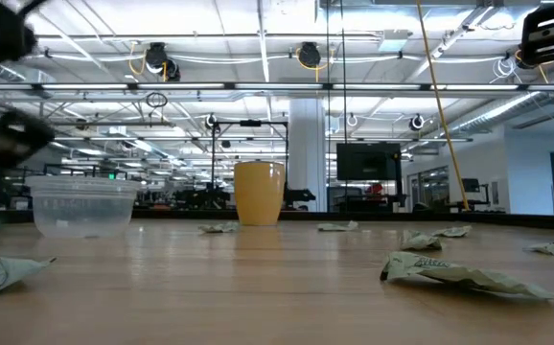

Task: Pick and place Stevia / Truvia into bins
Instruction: Put the dark green stevia packet into the container

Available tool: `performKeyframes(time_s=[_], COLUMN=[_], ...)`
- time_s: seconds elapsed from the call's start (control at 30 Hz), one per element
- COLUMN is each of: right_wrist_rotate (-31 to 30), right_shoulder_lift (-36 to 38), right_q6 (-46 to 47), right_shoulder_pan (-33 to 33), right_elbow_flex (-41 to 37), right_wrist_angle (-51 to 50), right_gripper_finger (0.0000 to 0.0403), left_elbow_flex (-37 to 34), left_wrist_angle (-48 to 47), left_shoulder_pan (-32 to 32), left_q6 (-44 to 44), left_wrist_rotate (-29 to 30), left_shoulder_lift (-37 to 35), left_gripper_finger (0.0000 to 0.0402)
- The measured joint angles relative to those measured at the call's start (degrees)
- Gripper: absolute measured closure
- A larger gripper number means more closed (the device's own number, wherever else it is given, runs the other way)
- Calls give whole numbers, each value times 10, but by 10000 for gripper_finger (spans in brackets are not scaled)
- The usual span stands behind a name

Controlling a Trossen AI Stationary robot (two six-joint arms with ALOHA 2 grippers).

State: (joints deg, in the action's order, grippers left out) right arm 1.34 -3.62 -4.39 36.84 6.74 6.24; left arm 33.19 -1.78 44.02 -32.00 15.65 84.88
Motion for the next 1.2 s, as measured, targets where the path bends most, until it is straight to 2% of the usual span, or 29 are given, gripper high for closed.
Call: performKeyframes(time_s=[0.1,0.23,0.37,0.5,0.77,0.87,1.07,1.2], right_wrist_rotate=[0,-2,-2,-2,-17,-60,-165,-221], right_shoulder_lift=[0,0,0,0,0,0,0,0], right_q6=[-11,-13,-13,-27,-99,-115,-76,-74], right_shoulder_pan=[0,0,0,0,0,0,0,0], right_elbow_flex=[0,0,0,0,0,0,-20,-51], right_wrist_angle=[4,32,42,51,59,56,72,124], right_gripper_finger=[307,307,307,307,307,307,307,307], left_elbow_flex=[28,75,85,65,7,6,6,6], left_wrist_angle=[-38,-169,-350,-446,-384,-360,-323,-297], left_shoulder_pan=[-1,-6,-35,-84,-178,-202,-242,-262], left_q6=[36,73,20,-27,22,43,86,111], left_wrist_rotate=[30,89,126,129,66,37,-31,-39], left_shoulder_lift=[-52,-123,-171,-191,-187,-188,-176,-141], left_gripper_finger=[386,396,388,394,376,373,372,372])
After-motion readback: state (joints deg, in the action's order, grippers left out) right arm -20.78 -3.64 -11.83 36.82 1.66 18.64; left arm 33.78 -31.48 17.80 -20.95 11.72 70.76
